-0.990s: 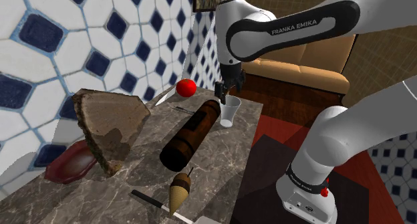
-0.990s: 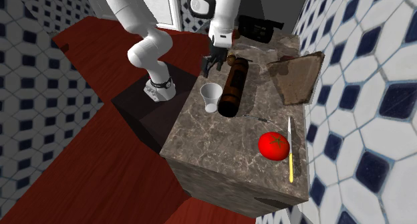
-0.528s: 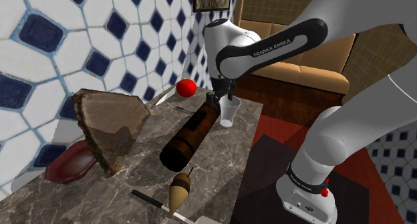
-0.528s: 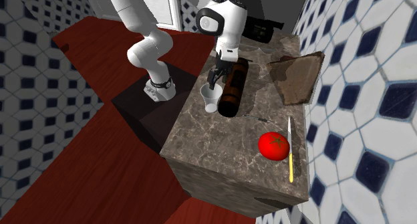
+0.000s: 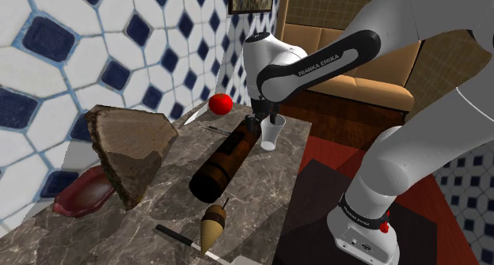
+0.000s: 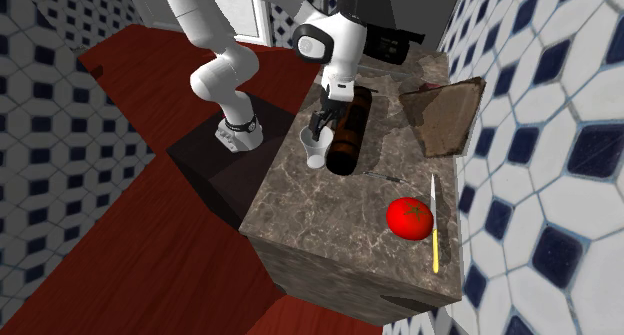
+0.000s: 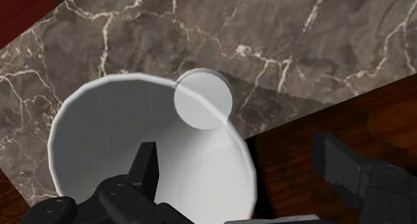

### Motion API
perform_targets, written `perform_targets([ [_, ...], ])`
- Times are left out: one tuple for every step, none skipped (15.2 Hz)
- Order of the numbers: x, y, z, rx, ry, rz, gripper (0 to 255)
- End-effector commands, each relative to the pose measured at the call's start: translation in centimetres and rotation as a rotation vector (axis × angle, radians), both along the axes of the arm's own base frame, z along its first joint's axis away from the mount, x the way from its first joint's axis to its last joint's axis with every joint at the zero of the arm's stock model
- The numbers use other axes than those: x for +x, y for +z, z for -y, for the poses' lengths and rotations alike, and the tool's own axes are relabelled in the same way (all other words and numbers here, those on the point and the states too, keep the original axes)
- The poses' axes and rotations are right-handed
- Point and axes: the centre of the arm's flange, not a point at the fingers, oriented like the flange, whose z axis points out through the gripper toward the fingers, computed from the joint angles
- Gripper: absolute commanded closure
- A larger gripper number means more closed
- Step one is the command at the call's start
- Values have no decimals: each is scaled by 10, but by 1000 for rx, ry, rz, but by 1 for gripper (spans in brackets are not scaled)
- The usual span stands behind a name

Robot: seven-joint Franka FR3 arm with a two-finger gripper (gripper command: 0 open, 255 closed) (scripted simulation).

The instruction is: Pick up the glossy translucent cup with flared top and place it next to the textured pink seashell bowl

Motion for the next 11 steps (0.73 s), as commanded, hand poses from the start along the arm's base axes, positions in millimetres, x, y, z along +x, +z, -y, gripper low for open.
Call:
perform_targets([
  [0, 0, 0, 0, 0, 0, 0],
  [0, 0, 0, 0, 0, 0, 0],
  [0, 0, 0, 0, 0, 0, 0],
  [0, 0, 0, 0, 0, 0, 0],
  [0, 0, 0, 0, 0, 0, 255],
  [0, 0, 0, 0, 0, 0, 255],
  [0, 0, 0, 0, 0, 0, 255],
  [0, 0, 0, 0, 0, 0, 255],
  [0, 0, 0, 0, 0, 0, 255],
  [0, 0, 0, 0, 0, 0, 255],
  [0, 0, 0, 0, 0, 0, 255],
])
